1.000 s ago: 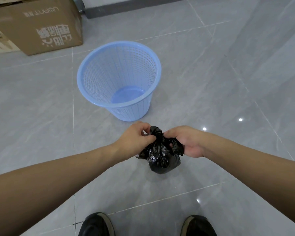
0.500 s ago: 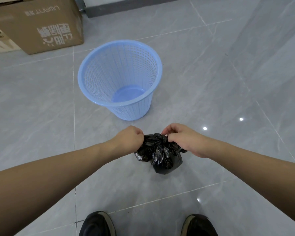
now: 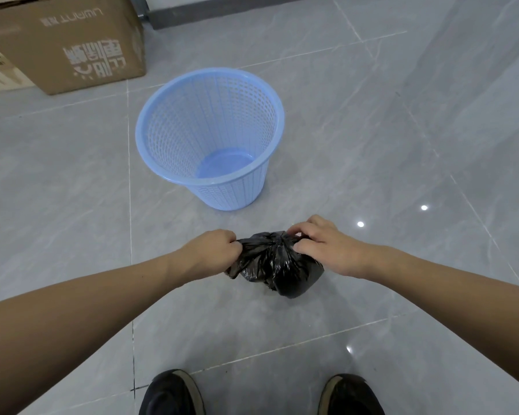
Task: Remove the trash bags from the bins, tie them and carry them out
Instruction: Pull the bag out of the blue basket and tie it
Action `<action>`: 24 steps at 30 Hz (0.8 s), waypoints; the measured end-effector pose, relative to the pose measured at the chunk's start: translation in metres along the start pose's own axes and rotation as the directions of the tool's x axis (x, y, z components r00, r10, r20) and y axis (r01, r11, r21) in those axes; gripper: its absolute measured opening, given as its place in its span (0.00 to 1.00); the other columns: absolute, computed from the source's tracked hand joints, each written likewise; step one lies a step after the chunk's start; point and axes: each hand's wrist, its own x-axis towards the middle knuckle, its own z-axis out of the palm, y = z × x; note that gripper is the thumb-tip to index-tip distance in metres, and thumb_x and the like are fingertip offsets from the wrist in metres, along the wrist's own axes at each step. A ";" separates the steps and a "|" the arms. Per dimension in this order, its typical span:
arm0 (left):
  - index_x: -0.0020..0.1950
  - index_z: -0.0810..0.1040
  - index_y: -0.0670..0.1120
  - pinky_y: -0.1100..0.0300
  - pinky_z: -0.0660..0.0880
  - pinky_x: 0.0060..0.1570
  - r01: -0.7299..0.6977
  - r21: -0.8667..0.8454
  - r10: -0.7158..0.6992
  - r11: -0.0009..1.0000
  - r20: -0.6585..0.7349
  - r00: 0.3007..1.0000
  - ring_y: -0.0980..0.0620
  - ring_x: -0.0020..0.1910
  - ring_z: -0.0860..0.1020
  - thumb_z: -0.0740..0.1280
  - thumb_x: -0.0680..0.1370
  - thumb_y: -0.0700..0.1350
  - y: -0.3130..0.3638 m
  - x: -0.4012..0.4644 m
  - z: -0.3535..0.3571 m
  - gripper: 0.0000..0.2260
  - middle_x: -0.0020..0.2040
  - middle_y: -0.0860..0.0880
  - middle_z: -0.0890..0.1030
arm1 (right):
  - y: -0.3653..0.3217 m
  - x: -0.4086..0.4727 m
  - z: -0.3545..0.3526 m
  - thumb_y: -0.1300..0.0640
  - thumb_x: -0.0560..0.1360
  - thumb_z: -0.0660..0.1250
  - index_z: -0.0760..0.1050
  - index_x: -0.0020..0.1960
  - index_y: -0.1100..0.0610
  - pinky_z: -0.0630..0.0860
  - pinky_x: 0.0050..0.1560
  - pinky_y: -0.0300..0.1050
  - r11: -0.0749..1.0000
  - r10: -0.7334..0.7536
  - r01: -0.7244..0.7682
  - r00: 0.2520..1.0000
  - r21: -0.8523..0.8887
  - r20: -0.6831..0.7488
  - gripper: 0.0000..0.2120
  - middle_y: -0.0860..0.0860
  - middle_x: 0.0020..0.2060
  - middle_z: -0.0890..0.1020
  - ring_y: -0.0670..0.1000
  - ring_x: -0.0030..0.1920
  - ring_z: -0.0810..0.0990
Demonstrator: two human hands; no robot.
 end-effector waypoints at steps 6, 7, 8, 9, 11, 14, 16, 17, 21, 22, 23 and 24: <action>0.70 0.63 0.58 0.61 0.78 0.33 -0.140 -0.312 0.171 0.940 0.074 0.983 0.53 0.39 0.82 0.66 0.69 0.53 0.010 -0.002 0.016 0.30 0.61 0.58 0.70 | 0.010 0.002 0.008 0.44 0.64 0.64 0.62 0.74 0.48 0.61 0.65 0.43 0.959 -0.070 0.063 0.997 -0.278 -0.018 0.39 0.46 0.58 0.62 0.51 0.64 0.61; 0.72 0.62 0.59 0.65 0.76 0.32 -0.155 -0.277 0.185 0.948 0.085 0.979 0.55 0.36 0.82 0.67 0.69 0.51 0.011 0.000 0.019 0.32 0.63 0.58 0.65 | 0.012 0.004 0.010 0.45 0.65 0.65 0.64 0.73 0.49 0.60 0.64 0.43 0.945 -0.069 0.057 0.997 -0.323 -0.028 0.37 0.48 0.59 0.63 0.53 0.64 0.61; 0.71 0.64 0.57 0.66 0.75 0.31 -0.173 -0.238 0.197 0.956 0.083 0.977 0.55 0.35 0.81 0.66 0.70 0.50 0.011 0.003 0.021 0.30 0.63 0.58 0.64 | 0.015 0.006 0.012 0.46 0.68 0.66 0.64 0.73 0.49 0.60 0.65 0.44 0.935 -0.053 0.037 0.998 -0.352 -0.036 0.34 0.49 0.63 0.63 0.54 0.66 0.61; 0.68 0.68 0.54 0.65 0.75 0.31 -0.192 -0.195 0.208 0.962 0.066 0.976 0.55 0.34 0.80 0.65 0.72 0.48 0.012 0.005 0.023 0.24 0.62 0.56 0.66 | 0.017 0.007 0.012 0.48 0.70 0.66 0.64 0.74 0.50 0.60 0.67 0.46 0.935 -0.023 0.007 0.999 -0.354 -0.041 0.33 0.51 0.66 0.63 0.55 0.68 0.61; 0.54 0.75 0.48 0.59 0.77 0.34 -0.226 -0.095 0.228 0.970 0.011 0.974 0.53 0.37 0.79 0.62 0.74 0.46 0.012 0.009 0.026 0.10 0.56 0.51 0.74 | 0.019 0.008 0.010 0.52 0.73 0.64 0.66 0.73 0.53 0.63 0.69 0.48 0.964 0.037 -0.047 0.998 -0.261 -0.043 0.28 0.51 0.70 0.63 0.55 0.69 0.64; 0.44 0.73 0.46 0.56 0.76 0.34 -0.189 -0.109 0.186 0.976 -0.035 0.982 0.51 0.36 0.79 0.59 0.76 0.44 0.011 0.013 0.027 0.05 0.42 0.48 0.79 | 0.020 0.010 0.006 0.57 0.74 0.62 0.74 0.63 0.56 0.75 0.56 0.44 0.993 0.048 -0.057 0.995 -0.107 -0.087 0.17 0.53 0.62 0.76 0.52 0.56 0.77; 0.43 0.72 0.48 0.59 0.72 0.34 -0.140 -0.232 0.130 0.963 -0.057 0.990 0.52 0.35 0.77 0.58 0.76 0.45 0.013 0.015 0.027 0.05 0.38 0.50 0.79 | 0.021 0.010 0.005 0.56 0.75 0.62 0.72 0.65 0.55 0.73 0.49 0.42 0.994 0.091 -0.098 0.989 -0.058 -0.117 0.18 0.52 0.58 0.79 0.51 0.52 0.78; 0.43 0.72 0.49 0.59 0.71 0.35 -0.121 -0.310 0.106 0.943 -0.065 0.992 0.52 0.35 0.76 0.58 0.77 0.46 0.014 0.016 0.026 0.05 0.37 0.51 0.78 | 0.021 0.010 0.005 0.55 0.75 0.63 0.70 0.67 0.54 0.72 0.48 0.41 0.992 0.123 -0.127 0.986 -0.021 -0.115 0.20 0.52 0.58 0.78 0.51 0.53 0.77; 0.44 0.72 0.50 0.57 0.72 0.38 -0.089 -0.551 0.059 0.830 -0.073 0.996 0.52 0.35 0.73 0.58 0.77 0.47 0.026 0.020 0.025 0.05 0.36 0.51 0.76 | 0.022 0.012 0.002 0.57 0.76 0.62 0.72 0.64 0.52 0.75 0.50 0.44 0.969 0.200 -0.187 0.978 0.163 -0.065 0.17 0.52 0.55 0.80 0.51 0.53 0.78; 0.45 0.72 0.49 0.56 0.72 0.40 -0.090 -0.576 0.054 0.813 -0.079 0.995 0.52 0.36 0.74 0.58 0.77 0.47 0.030 0.021 0.025 0.05 0.37 0.50 0.76 | 0.022 0.012 0.001 0.57 0.76 0.62 0.74 0.60 0.52 0.75 0.45 0.42 0.961 0.213 -0.198 0.975 0.195 -0.059 0.13 0.51 0.52 0.80 0.50 0.50 0.78; 0.47 0.72 0.48 0.55 0.72 0.41 -0.092 -0.591 0.049 0.801 -0.088 0.995 0.51 0.37 0.74 0.58 0.77 0.46 0.033 0.021 0.025 0.05 0.38 0.50 0.76 | 0.022 0.012 -0.001 0.56 0.76 0.62 0.74 0.57 0.52 0.73 0.42 0.41 0.952 0.224 -0.205 0.973 0.229 -0.061 0.10 0.51 0.50 0.80 0.48 0.48 0.77; 0.48 0.72 0.47 0.55 0.73 0.42 -0.092 -0.605 0.040 0.791 -0.098 0.994 0.51 0.38 0.74 0.58 0.77 0.46 0.035 0.022 0.026 0.06 0.39 0.49 0.76 | 0.022 0.012 -0.002 0.56 0.77 0.61 0.74 0.54 0.53 0.73 0.42 0.41 0.941 0.232 -0.205 0.970 0.271 -0.070 0.08 0.51 0.48 0.80 0.48 0.46 0.77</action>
